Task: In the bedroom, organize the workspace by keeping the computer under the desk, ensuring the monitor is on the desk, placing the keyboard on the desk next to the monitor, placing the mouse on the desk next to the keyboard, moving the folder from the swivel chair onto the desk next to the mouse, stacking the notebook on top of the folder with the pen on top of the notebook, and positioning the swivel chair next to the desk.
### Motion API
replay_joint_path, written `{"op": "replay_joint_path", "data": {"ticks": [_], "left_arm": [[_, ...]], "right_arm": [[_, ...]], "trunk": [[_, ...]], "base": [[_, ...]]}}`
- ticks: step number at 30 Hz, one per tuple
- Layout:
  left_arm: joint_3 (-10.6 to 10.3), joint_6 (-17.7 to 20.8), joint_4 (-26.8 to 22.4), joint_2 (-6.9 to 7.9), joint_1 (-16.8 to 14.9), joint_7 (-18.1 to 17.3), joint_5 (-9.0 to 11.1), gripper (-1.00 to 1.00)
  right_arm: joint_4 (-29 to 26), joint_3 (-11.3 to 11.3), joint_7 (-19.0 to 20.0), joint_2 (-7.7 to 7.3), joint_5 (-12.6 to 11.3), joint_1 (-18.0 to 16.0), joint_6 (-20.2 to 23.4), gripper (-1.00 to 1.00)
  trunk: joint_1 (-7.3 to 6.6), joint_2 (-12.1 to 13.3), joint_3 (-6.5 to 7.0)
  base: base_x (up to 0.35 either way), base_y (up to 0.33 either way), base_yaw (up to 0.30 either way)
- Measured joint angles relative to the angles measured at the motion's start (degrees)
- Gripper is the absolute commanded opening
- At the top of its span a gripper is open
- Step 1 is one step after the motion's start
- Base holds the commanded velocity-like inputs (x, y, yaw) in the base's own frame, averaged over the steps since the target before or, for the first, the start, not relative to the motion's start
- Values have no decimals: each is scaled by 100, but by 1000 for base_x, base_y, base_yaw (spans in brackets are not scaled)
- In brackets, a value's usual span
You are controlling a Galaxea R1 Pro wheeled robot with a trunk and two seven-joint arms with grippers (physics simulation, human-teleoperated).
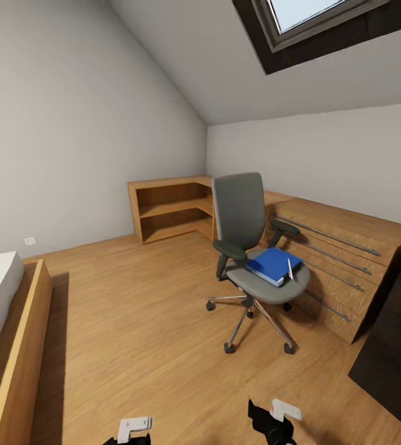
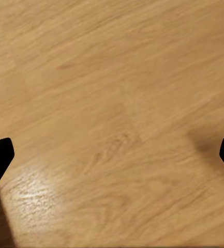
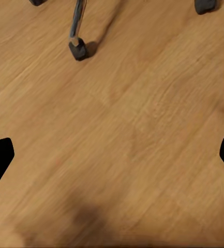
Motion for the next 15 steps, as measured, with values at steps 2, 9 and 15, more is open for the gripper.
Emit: {"op": "replay_joint_path", "data": {"ticks": [2,9,15], "left_arm": [[0,-52,60,-1,1,0,-1,100],[-1,-133,154,-16,1,1,-1,100],[10,-149,174,-24,-1,1,4,100]], "right_arm": [[57,-1,2,12,-1,0,-82,100],[181,-1,3,29,-2,0,-267,100],[274,-2,3,27,-7,1,-303,100]], "trunk": [[-44,80,42],[-198,361,178],[-327,602,287]], "base": [[0,0,-267],[0,0,-281],[-100,0,-293]]}}
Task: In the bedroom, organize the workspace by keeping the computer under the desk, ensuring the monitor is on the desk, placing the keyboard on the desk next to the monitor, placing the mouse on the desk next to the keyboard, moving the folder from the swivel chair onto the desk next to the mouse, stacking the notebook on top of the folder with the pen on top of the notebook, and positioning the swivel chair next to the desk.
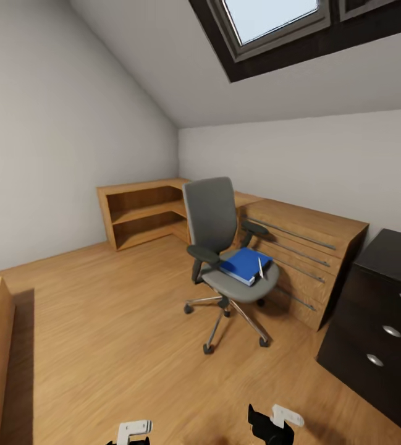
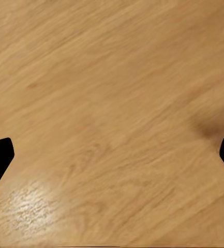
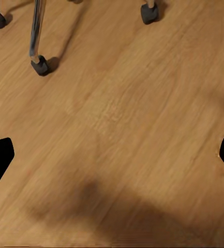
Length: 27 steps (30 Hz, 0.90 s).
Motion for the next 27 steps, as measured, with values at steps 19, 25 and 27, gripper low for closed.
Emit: {"op": "replay_joint_path", "data": {"ticks": [19,25,27], "left_arm": [[-9,-461,428,-105,5,0,-8,100],[-13,-559,563,-132,2,0,-24,100],[-13,-572,582,-135,3,0,-24,100]], "right_arm": [[21,1,0,8,-8,5,-13,100],[21,1,0,14,-12,7,-16,100],[21,1,0,14,-12,7,-19,100]], "trunk": [[-419,762,341],[-551,1002,449],[-595,1083,485]], "base": [[-119,0,-297],[-2,0,-298],[-1,0,-298]]}}
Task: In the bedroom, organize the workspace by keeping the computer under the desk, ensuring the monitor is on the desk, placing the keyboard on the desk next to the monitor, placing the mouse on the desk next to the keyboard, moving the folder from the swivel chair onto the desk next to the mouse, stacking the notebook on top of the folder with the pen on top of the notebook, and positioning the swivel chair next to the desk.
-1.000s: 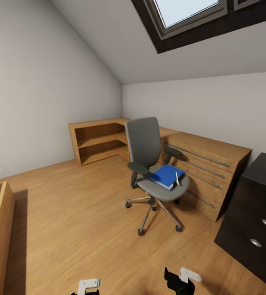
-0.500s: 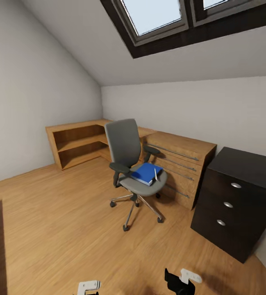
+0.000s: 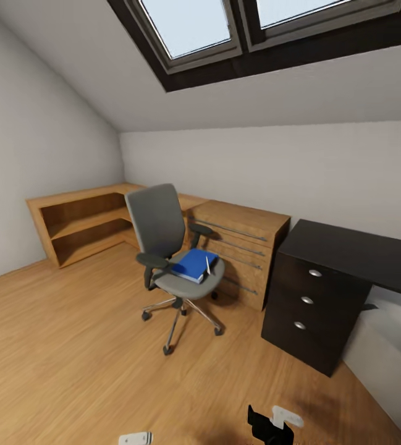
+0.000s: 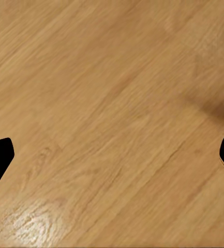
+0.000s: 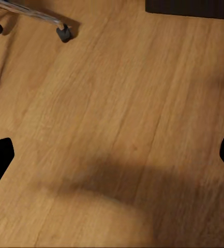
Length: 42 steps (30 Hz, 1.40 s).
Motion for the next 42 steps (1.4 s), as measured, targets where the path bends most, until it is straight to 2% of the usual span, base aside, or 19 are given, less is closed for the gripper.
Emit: {"op": "replay_joint_path", "data": {"ticks": [17,34,42], "left_arm": [[25,-21,28,-3,0,0,6,100],[32,-21,27,-3,2,0,6,100],[35,-21,28,-3,-2,0,9,100]], "right_arm": [[25,3,3,17,2,2,-3,100],[30,8,16,19,13,2,-4,100],[31,8,19,19,16,2,-2,100]], "trunk": [[-373,682,279],[-747,1364,449],[-920,1685,524]], "base": [[0,0,-268],[-4,0,-127],[-205,0,-93]]}}
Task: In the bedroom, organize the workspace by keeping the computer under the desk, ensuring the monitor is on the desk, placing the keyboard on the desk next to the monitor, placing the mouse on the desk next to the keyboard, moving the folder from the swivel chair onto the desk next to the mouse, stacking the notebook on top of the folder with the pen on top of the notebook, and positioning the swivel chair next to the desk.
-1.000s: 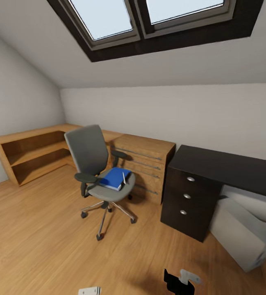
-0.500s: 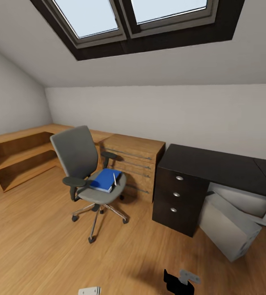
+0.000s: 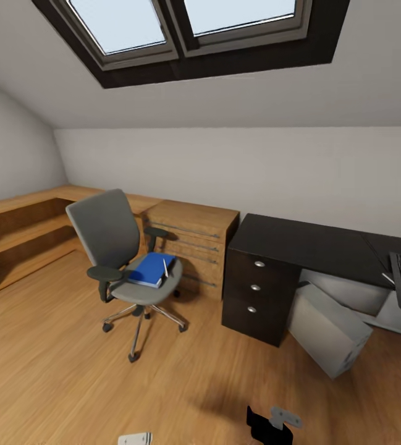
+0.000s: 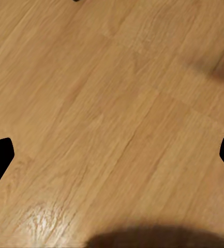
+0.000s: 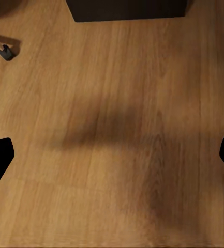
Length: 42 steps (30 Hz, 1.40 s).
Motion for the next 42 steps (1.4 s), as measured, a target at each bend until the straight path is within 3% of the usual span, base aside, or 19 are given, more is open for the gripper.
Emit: {"op": "replay_joint_path", "data": {"ticks": [42], "left_arm": [[1,-223,38,1,3,4,-4,100]], "right_arm": [[1,-6,-1,-8,0,0,-6,100]], "trunk": [[-922,1685,387]], "base": [[-335,0,-85]]}}
